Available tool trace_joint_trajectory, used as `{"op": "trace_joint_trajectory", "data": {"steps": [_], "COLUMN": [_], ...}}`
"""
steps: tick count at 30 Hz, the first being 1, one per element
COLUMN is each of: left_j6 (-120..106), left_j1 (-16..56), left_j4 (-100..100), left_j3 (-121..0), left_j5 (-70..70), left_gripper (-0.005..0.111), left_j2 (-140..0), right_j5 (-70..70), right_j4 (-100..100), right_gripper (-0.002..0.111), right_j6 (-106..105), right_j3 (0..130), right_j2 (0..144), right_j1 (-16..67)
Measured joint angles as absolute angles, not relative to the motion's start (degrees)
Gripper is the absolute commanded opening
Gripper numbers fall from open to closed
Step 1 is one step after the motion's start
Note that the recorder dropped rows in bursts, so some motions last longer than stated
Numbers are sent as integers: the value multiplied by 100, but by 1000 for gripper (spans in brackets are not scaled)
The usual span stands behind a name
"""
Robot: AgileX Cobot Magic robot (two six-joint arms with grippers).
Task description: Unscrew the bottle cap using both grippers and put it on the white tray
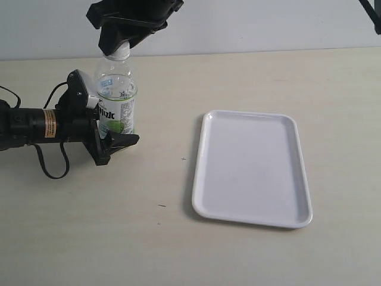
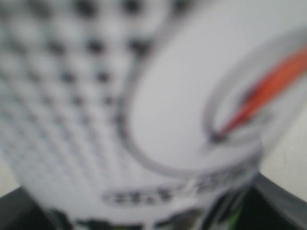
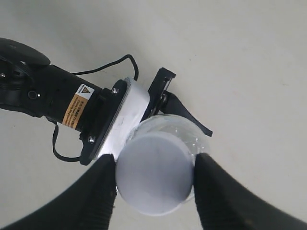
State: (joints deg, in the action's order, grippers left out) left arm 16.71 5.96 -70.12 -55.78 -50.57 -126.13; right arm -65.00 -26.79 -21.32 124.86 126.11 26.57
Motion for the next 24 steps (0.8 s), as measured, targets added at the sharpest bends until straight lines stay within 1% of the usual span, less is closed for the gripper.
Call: {"op": "trace_joint_trajectory", "data": {"steps": [1, 3, 4, 6, 13, 24], "left_j6": [1671, 1682, 1682, 1682, 1682, 1622], "left_j1": [596, 596, 596, 596, 596, 596], "left_j4": [-7012, -7012, -7012, -7012, -7012, -7045], "left_j3": [-5578, -5578, -5578, -5578, -5578, -5578], "left_j5": [-5057, -5057, -5057, -5057, -5057, -5079], "left_gripper": [0, 0, 0, 0, 0, 0], "left_j2": [-12613, -12613, -12613, -12613, -12613, -12613], "right_j5": [-6500, -6500, -6500, -6500, -6487, -6639], "right_j4": [-2687, -2687, -2687, -2687, -2713, -2725], "right_gripper": [27, 17, 9, 0, 0, 0], "right_j6": [-2132, -2188, -2217, -2336, -3316, -6002], "right_j3": [12486, 12486, 12486, 12486, 12486, 12486], "right_j2": [12611, 12611, 12611, 12611, 12611, 12611], "right_j1": [2657, 2657, 2657, 2657, 2657, 2657]}}
